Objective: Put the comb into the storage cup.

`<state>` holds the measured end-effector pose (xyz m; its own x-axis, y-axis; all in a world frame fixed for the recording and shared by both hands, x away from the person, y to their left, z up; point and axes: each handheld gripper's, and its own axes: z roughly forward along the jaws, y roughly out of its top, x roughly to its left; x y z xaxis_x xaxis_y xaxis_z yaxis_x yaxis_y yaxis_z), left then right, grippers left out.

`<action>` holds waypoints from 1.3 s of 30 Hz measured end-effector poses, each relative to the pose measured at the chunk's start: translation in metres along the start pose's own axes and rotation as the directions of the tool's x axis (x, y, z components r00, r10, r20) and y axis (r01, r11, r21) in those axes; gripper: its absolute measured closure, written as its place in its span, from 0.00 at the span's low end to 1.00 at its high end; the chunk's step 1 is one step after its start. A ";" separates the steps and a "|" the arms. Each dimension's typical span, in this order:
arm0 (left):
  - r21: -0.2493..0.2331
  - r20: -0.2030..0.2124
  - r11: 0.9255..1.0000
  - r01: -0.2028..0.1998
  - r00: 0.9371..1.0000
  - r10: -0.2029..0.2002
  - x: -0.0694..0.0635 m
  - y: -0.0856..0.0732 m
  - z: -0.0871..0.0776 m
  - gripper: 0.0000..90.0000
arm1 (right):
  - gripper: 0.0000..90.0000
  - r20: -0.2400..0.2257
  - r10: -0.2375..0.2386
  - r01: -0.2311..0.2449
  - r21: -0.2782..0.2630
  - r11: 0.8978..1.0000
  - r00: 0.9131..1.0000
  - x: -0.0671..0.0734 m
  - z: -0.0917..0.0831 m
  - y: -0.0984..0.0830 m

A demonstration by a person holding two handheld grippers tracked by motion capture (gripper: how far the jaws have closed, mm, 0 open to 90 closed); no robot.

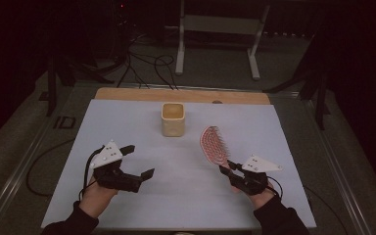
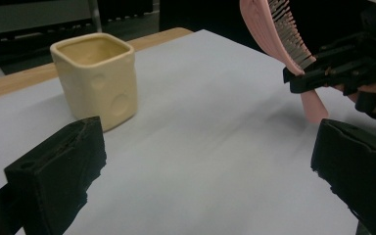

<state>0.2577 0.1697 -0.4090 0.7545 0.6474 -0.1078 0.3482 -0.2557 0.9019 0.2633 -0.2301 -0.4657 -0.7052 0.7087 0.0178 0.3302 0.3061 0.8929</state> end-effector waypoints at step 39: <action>0.084 0.183 0.990 0.114 0.975 -0.127 -0.044 0.090 0.098 0.00 | 0.78 -0.018 0.008 -0.008 -0.017 1.000 1.000 0.002 -0.005 0.003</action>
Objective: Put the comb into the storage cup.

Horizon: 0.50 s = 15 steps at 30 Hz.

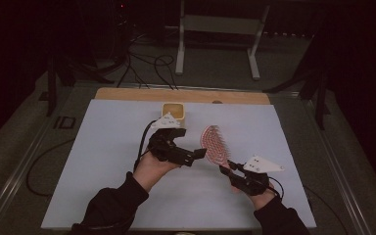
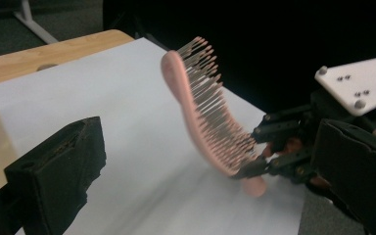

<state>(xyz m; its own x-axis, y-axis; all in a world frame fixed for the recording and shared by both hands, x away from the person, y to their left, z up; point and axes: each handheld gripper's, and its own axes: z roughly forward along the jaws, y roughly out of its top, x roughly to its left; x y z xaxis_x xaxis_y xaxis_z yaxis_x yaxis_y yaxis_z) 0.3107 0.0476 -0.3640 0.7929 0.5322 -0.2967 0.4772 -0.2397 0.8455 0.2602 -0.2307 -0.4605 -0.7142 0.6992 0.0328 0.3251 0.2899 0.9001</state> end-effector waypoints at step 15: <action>0.021 -0.057 0.992 0.127 0.991 -0.125 -0.008 0.014 0.032 0.04 | 0.78 -0.005 -0.009 0.009 0.001 1.000 1.000 0.002 0.001 0.001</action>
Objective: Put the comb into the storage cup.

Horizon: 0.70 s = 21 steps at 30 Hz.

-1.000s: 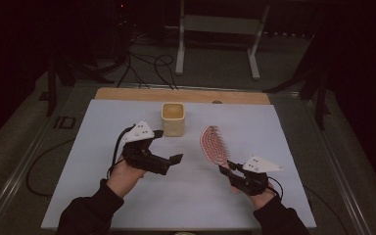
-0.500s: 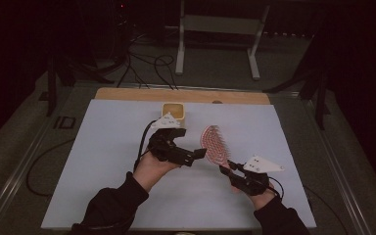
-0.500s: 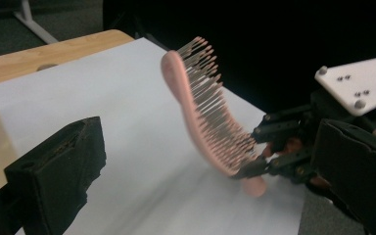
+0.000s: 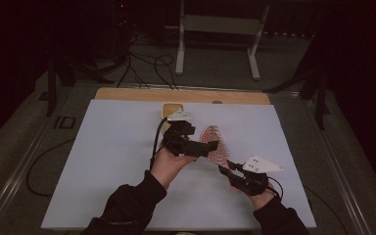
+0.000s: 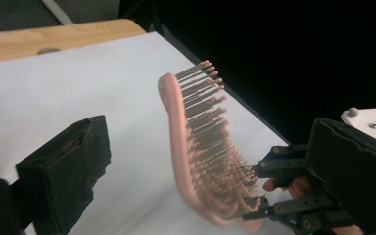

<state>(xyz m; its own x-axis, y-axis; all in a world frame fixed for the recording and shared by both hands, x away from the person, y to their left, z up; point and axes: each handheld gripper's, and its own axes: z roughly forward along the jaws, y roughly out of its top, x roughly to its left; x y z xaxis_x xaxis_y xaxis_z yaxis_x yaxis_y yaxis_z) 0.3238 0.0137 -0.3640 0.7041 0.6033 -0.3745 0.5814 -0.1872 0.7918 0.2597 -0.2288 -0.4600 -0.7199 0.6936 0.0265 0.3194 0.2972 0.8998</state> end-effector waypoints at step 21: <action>0.036 0.044 0.996 0.077 0.996 -0.078 0.003 -0.002 0.022 0.61 | 0.78 0.005 -0.003 0.003 -0.011 1.000 1.000 -0.001 -0.001 0.001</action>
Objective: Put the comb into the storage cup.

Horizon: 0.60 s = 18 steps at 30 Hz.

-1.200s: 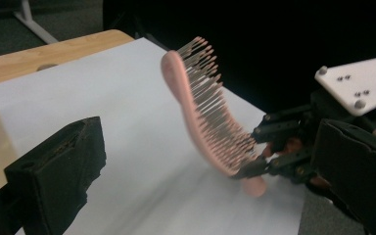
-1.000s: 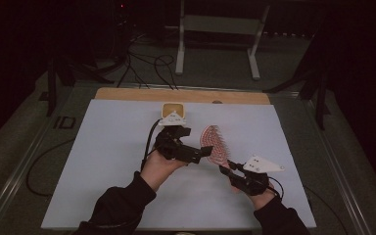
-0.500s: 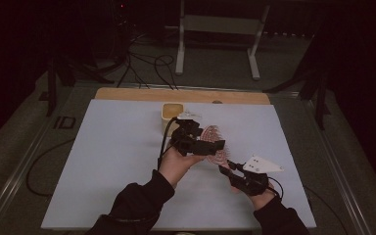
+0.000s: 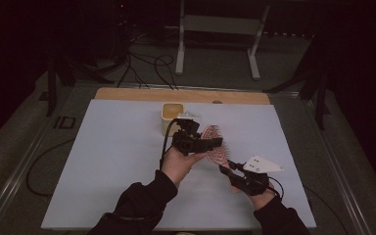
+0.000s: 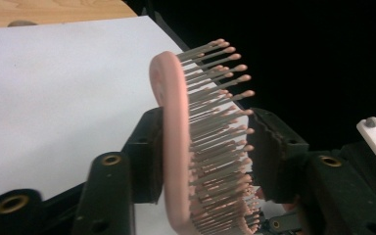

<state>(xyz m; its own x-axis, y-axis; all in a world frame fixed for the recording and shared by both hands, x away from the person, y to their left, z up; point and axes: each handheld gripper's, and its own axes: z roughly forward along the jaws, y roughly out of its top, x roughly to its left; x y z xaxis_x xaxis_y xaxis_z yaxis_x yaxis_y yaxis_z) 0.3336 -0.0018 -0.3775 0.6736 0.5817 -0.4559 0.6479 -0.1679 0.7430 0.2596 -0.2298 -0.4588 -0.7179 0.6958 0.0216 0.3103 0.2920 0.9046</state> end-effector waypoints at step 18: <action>0.000 0.065 1.000 0.001 0.998 -0.001 -0.003 0.005 0.001 0.72 | 0.78 0.012 -0.009 0.009 -0.010 1.000 1.000 0.001 -0.001 0.001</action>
<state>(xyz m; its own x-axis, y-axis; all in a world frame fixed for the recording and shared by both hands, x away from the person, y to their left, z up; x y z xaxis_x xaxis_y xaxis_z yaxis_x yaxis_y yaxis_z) 0.3348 -0.0050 -0.3729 0.6945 0.5292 -0.4875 0.6487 -0.1673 0.7424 0.2589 -0.2298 -0.4578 -0.7134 0.7007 0.0087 0.2976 0.2917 0.9090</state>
